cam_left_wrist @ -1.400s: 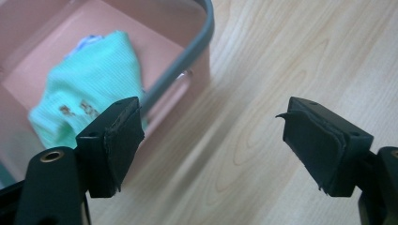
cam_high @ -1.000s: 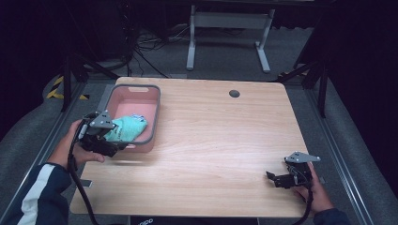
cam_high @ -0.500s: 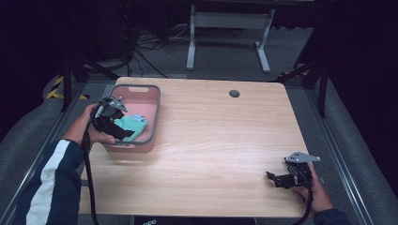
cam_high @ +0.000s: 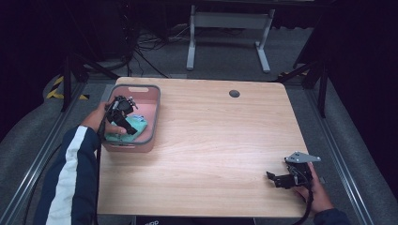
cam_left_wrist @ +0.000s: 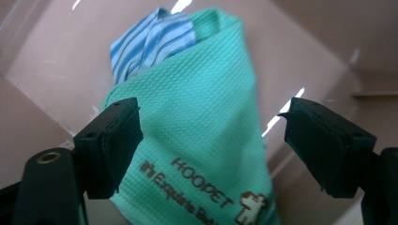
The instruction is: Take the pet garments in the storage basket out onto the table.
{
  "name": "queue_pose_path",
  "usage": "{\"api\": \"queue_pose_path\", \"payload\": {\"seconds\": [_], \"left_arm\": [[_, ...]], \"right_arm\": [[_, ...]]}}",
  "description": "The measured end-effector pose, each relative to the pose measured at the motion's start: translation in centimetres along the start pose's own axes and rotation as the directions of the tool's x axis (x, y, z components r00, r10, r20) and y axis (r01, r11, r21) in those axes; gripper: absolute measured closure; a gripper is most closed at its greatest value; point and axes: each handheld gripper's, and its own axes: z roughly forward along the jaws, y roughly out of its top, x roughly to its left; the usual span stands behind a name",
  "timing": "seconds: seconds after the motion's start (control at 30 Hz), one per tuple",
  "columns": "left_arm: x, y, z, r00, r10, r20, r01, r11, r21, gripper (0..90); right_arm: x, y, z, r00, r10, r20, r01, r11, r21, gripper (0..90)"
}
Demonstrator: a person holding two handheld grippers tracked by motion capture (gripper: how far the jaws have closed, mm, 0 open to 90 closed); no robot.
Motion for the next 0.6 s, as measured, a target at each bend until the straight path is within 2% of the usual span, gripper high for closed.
{"api": "queue_pose_path", "payload": {"seconds": [0.07,0.2,0.27,0.37,0.4,0.6], "left_arm": [[0.2,0.2,0.9,1.0,0.0,0.007,0.0,0.9988,0.049,19.5],[0.7,0.4,2.4,0.9995,-0.033,0.001,0.033,0.9933,0.111,19.9],[0.7,0.5,2.7,0.9979,-0.064,0.005,0.063,0.9919,0.111,17.6],[0.6,0.6,3.1,0.9966,-0.081,0.01,0.079,0.9893,0.123,17.9],[0.5,0.7,3.3,0.9976,-0.069,-0.001,0.068,0.9878,0.14,18.2],[0.3,1.1,3.3,0.9974,-0.068,-0.022,0.071,0.9842,0.162,27.0]], "right_arm": [[0.0,0.0,0.0,1.0,0.0,0.001,0.0,1.0,-0.001,0.6],[0.0,-0.1,0.0,1.0,-0.004,0.002,0.004,1.0,-0.001,0.6],[-0.1,-0.1,0.0,1.0,-0.004,0.002,0.004,1.0,-0.001,0.6],[-0.1,-0.1,0.0,1.0,-0.005,0.002,0.005,1.0,-0.001,0.6],[-0.1,-0.1,0.0,1.0,-0.004,0.001,0.004,1.0,-0.001,0.6],[-0.1,-0.1,0.0,1.0,-0.004,0.001,0.004,1.0,-0.001,0.6]]}}
